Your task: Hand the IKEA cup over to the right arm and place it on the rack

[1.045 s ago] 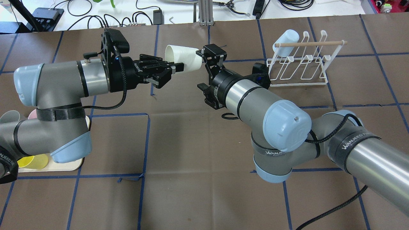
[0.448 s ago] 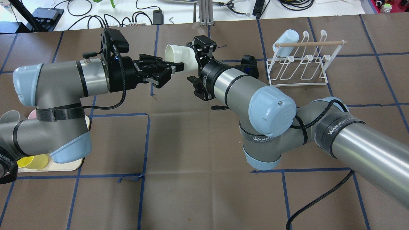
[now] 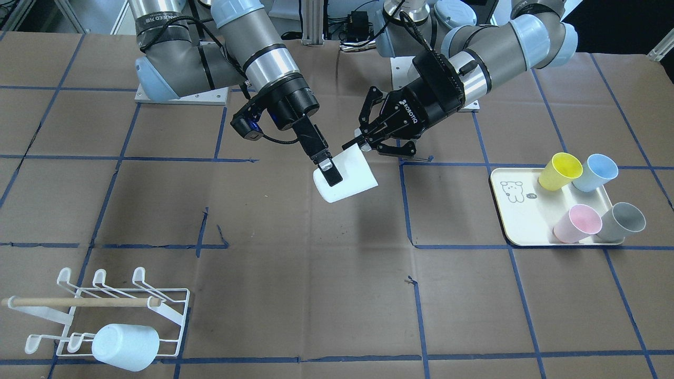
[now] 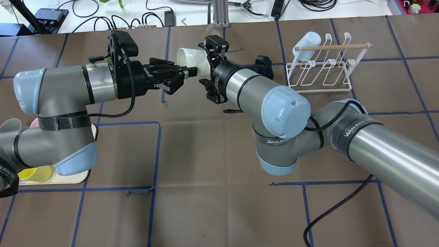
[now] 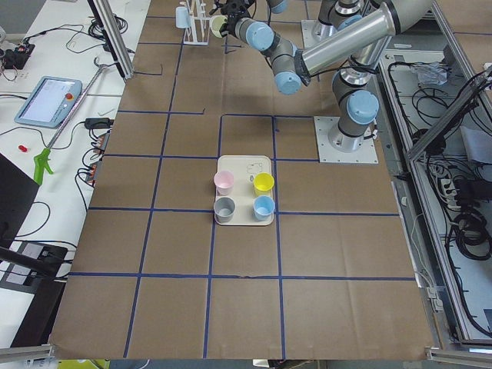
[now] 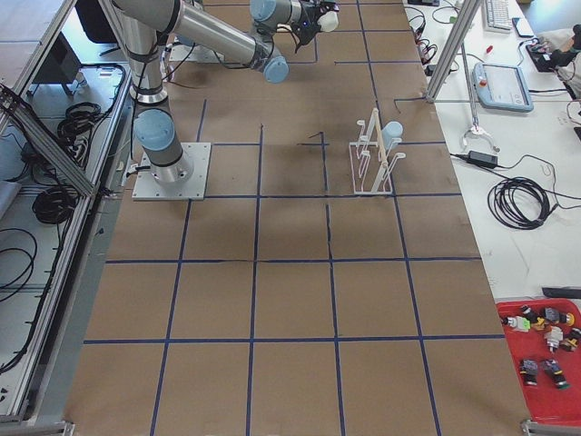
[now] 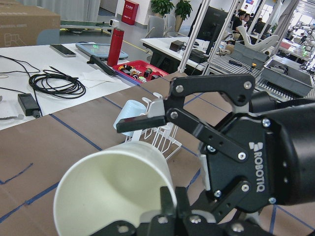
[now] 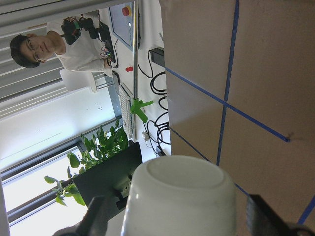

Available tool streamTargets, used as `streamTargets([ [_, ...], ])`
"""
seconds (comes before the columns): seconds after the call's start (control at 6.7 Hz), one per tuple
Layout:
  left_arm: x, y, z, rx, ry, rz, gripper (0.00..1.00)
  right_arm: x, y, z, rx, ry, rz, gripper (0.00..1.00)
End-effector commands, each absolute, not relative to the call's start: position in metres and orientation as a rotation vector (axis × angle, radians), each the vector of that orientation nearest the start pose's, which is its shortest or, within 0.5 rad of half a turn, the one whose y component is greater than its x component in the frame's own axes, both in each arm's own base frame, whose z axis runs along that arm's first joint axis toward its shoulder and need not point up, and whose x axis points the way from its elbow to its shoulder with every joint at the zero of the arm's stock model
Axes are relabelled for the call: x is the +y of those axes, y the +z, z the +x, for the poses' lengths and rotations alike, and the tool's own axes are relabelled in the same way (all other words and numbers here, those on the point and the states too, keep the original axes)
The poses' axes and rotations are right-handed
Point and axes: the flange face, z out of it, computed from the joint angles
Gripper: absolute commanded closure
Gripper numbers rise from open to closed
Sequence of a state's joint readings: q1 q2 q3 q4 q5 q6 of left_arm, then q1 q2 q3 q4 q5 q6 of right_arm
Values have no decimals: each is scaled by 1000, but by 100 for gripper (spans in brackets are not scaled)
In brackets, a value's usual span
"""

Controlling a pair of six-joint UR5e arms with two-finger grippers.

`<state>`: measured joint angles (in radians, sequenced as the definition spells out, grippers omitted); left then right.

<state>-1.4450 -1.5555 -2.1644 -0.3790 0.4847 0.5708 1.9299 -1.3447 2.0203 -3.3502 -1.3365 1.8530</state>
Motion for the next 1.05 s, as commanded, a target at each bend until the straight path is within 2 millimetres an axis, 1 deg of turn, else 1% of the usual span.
streamTargets([
  [0.0, -455, 392, -166, -1950, 1051, -850, 94, -446, 376, 335, 1596, -347, 1276, 2],
  [0.15, -455, 393, -166, -1950, 1052, -851, 94, -446, 376, 335, 1597, -345, 1276, 4],
  [0.3, -455, 393, -166, -1950, 1052, -849, 93, -446, 376, 335, 1597, -347, 1276, 10],
  [0.6, -455, 392, -166, -1960, 1034, -817, 92, -446, 377, 335, 1599, -349, 1270, 39],
  [0.9, -455, 392, -166, -1963, 1028, -804, 85, -445, 378, 335, 1602, -352, 1261, 55],
])
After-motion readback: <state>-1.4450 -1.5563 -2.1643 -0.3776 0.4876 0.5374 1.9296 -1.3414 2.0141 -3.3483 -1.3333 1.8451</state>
